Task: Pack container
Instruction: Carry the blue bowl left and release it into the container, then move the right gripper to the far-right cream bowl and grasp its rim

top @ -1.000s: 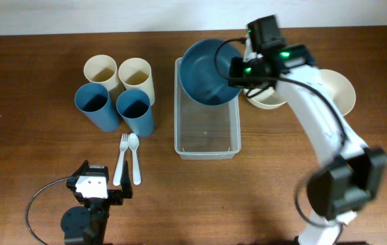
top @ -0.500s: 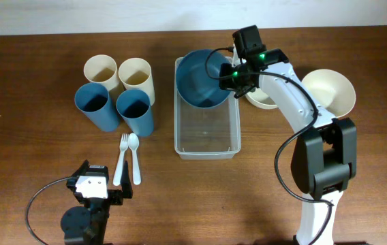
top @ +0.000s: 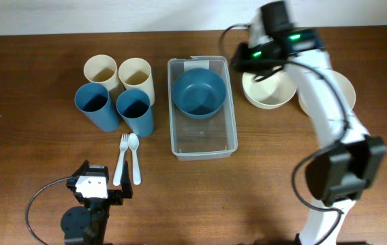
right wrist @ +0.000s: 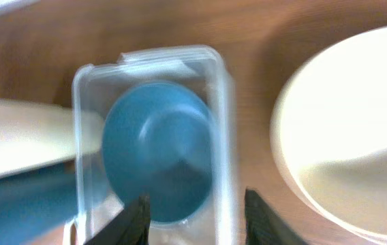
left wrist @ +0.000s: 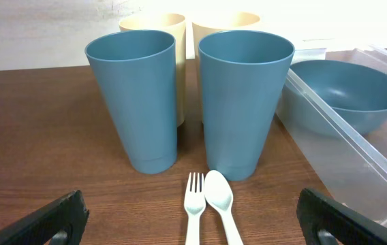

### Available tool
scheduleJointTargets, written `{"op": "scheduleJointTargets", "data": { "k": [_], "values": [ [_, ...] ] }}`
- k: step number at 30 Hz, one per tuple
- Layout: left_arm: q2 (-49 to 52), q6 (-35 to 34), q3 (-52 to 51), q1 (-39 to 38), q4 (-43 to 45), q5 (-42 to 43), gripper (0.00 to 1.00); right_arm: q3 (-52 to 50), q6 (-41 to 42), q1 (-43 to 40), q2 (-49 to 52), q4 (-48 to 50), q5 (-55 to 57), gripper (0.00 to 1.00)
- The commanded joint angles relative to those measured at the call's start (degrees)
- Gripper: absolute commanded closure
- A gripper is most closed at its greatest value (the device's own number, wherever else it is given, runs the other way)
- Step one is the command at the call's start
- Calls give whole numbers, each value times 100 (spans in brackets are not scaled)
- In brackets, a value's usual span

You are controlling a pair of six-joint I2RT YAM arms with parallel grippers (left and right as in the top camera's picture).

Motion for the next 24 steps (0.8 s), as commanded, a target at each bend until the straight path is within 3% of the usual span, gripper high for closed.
{"op": "scheduleJointTargets", "data": {
  "k": [1, 7, 14, 24],
  "values": [
    [-39, 111, -31, 2, 11, 79, 0, 254, 72, -994, -284, -476, 518, 59],
    [-39, 111, -31, 2, 11, 79, 0, 251, 251, -2267, -260, -861, 1497, 49],
    [-39, 111, -31, 2, 11, 79, 0, 251, 247, -3110, -20, -894, 1976, 40],
    [-39, 111, -31, 2, 11, 79, 0, 251, 223, -3449, 1043, -828, 1993, 37]
  ]
}}
